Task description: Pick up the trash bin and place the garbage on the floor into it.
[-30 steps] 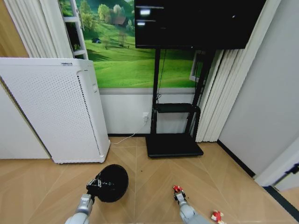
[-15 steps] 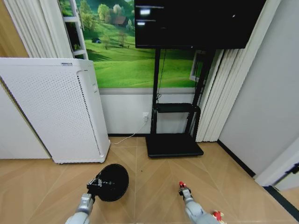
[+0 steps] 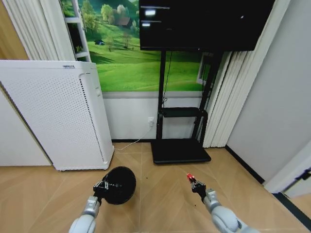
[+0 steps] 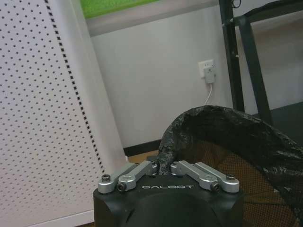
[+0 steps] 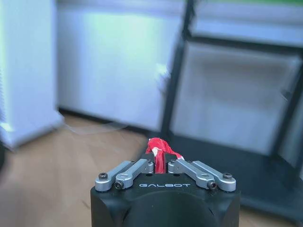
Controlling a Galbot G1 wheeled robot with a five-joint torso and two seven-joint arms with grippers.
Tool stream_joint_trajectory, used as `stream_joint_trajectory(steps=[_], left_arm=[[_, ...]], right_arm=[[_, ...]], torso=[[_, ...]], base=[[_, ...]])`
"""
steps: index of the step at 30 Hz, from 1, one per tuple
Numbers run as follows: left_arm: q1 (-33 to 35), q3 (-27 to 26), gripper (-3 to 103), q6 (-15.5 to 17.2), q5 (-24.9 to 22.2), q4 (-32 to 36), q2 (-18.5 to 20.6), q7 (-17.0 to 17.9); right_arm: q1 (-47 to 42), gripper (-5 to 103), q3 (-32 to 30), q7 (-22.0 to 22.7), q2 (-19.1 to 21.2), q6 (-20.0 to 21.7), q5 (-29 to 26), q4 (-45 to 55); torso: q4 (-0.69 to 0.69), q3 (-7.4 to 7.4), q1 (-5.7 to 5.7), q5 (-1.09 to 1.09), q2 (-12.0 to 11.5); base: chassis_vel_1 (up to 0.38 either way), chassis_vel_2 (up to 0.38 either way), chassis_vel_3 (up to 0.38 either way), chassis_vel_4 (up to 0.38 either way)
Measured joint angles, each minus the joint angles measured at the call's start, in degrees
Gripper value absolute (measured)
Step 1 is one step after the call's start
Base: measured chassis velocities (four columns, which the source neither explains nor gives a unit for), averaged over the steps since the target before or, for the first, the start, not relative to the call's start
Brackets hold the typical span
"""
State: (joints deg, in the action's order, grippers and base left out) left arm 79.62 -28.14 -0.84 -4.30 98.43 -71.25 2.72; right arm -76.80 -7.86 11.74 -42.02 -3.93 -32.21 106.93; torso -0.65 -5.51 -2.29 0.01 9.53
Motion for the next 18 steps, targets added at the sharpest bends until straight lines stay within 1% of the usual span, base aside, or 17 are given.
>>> stream_joint_trajectory(steps=[1,2,4,5,8,9,11,13,14,15,16,17,18], left_arm=[[-0.6,1.0,6,0.5,0.0,0.3,0.0,0.1],[-0.6,1.0,6,0.5,0.0,0.3,0.0,0.1],[-1.3,2.4,6,1.4,0.0,1.0,-0.1,0.1],[-1.3,2.4,6,1.4,0.0,1.0,-0.1,0.1],[-1.5,4.1,6,2.3,0.0,2.0,-0.2,0.3],[-1.5,4.1,6,2.3,0.0,2.0,-0.2,0.3],[-1.2,4.9,6,2.4,0.2,2.4,-0.4,0.4],[-1.1,5.7,6,2.4,0.4,2.5,-0.8,0.5],[-1.1,5.7,6,2.4,0.4,2.5,-0.8,0.5],[-1.2,6.3,6,2.4,0.6,2.4,-1.1,0.5],[-1.7,6.9,6,2.4,0.9,1.8,-1.6,0.6],[-1.7,6.9,6,2.4,0.9,1.8,-1.6,0.6],[-2.2,7.4,6,2.4,1.4,1.2,-2.1,0.6]], right_arm=[[-0.6,9,0.2,-1.1,0.0,-1.9,0.3,2.1],[-0.6,9,0.2,-1.1,0.0,-1.9,0.3,2.1],[-0.9,9,1.0,-3.1,-0.7,-4.1,1.1,4.5],[-0.9,9,1.0,-3.1,-0.7,-4.1,1.1,4.5],[-0.4,9,3.9,-6.4,-2.5,-6.6,2.8,6.5],[-0.4,9,3.9,-6.4,-2.5,-6.6,2.8,6.5],[1.4,9,6.7,-8.3,-4.1,-8.3,4.7,5.5],[3.8,9,9.4,-9.2,-5.6,-9.4,5.9,3.3],[3.8,9,9.4,-9.2,-5.6,-9.4,5.9,3.3],[5.1,9,10.8,-9.4,-6.5,-9.8,6.6,1.8],[6.3,9,12.1,-9.5,-7.4,-10.3,7.3,0.3],[6.3,9,12.1,-9.5,-7.4,-10.3,7.3,0.3],[7.3,9,13.0,-9.6,-8.2,-10.6,7.8,-1.0]], torso=[[-0.03,0.0,0.0,-0.01,0.0],[-0.03,0.0,0.0,-0.01,0.0],[-0.03,0.0,0.0,-0.01,0.0],[-0.03,0.0,0.0,-0.01,0.0],[-0.03,0.0,0.0,-0.01,0.0],[-0.03,0.0,0.0,-0.01,0.0],[-0.02,0.0,0.0,-0.02,0.0],[-0.01,-0.01,0.0,-0.01,0.0],[-0.01,-0.01,0.0,-0.01,0.0],[0.01,-0.01,0.0,0.0,0.0],[0.0,0.0,0.0,-0.01,0.0],[0.0,0.0,0.0,-0.01,0.0],[-0.03,-0.01,0.0,0.0,0.0]], base=[[0.0,0.0,0.0,0.0],[0.0,0.0,0.0,0.0],[0.0,0.0,0.0,0.0],[0.0,0.0,0.0,0.0],[0.0,0.0,0.0,0.0],[0.0,0.0,0.0,0.0],[0.0,0.0,0.0,0.0],[0.0,0.0,0.0,0.0],[0.0,0.0,0.0,0.0],[0.0,0.0,0.0,0.0],[0.0,0.0,0.0,0.0],[0.0,0.0,0.0,0.0],[0.0,0.0,0.0,0.0]])
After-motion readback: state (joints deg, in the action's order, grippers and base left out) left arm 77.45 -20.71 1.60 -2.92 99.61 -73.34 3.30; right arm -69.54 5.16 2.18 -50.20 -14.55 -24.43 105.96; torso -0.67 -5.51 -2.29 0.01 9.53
